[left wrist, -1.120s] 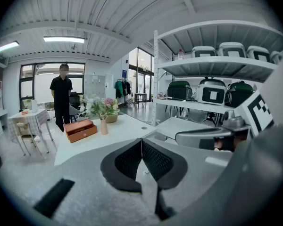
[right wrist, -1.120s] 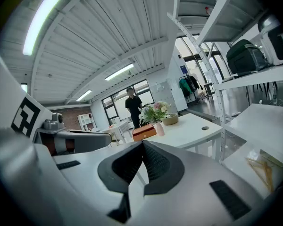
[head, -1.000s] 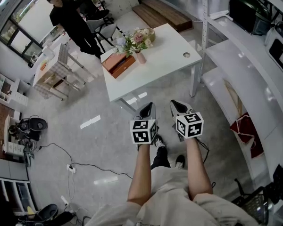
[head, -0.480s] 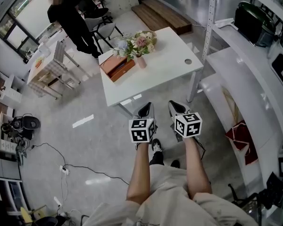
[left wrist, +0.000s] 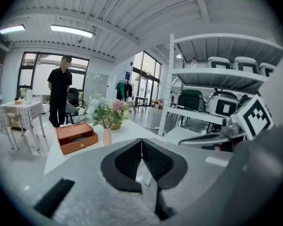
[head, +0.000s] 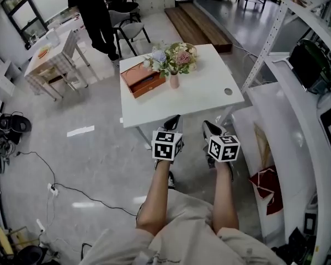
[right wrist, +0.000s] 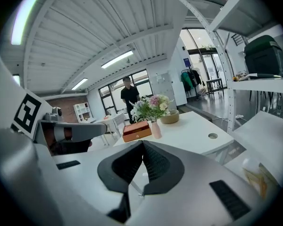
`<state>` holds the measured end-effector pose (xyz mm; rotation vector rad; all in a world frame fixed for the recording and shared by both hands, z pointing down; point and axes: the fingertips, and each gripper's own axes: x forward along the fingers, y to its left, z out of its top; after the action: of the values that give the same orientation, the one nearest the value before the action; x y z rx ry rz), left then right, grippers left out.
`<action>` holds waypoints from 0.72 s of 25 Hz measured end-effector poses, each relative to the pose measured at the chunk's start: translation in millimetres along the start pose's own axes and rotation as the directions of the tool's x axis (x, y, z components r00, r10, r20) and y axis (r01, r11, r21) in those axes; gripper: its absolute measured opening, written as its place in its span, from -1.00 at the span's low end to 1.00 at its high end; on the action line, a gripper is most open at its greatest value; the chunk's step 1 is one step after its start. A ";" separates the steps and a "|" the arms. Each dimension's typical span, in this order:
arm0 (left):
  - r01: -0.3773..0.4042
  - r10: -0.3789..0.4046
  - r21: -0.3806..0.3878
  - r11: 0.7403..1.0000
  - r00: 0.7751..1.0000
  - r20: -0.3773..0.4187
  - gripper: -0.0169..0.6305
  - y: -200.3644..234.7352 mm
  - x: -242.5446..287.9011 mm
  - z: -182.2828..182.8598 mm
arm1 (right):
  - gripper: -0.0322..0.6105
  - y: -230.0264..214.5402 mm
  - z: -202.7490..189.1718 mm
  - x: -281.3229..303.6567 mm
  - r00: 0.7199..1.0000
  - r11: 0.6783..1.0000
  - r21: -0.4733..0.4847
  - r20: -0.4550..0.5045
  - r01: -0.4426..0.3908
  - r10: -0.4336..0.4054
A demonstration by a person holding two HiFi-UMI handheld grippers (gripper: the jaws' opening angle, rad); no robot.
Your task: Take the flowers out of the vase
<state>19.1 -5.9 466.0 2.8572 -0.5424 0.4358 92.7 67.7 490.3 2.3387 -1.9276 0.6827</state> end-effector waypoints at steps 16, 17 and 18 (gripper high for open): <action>0.115 -0.114 0.040 0.993 0.993 -0.040 -0.91 84.9 45.8 3.2 | -0.88 32.0 25.4 109.6 0.999 1.000 0.019 0.038 0.007 -0.008; 0.121 -0.119 0.039 0.992 0.992 -0.048 -0.91 89.2 47.0 -0.3 | -0.88 35.9 25.7 114.4 0.999 1.000 0.011 0.045 0.008 -0.009; 0.128 -0.126 0.038 0.991 0.991 -0.054 -0.91 92.9 48.3 -3.1 | -0.88 39.7 25.4 119.4 0.999 1.000 -0.001 0.046 0.010 -0.010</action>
<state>25.6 -105.6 497.4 2.8900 -0.3435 0.5020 79.1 -59.6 499.7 2.3830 -1.9325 0.6323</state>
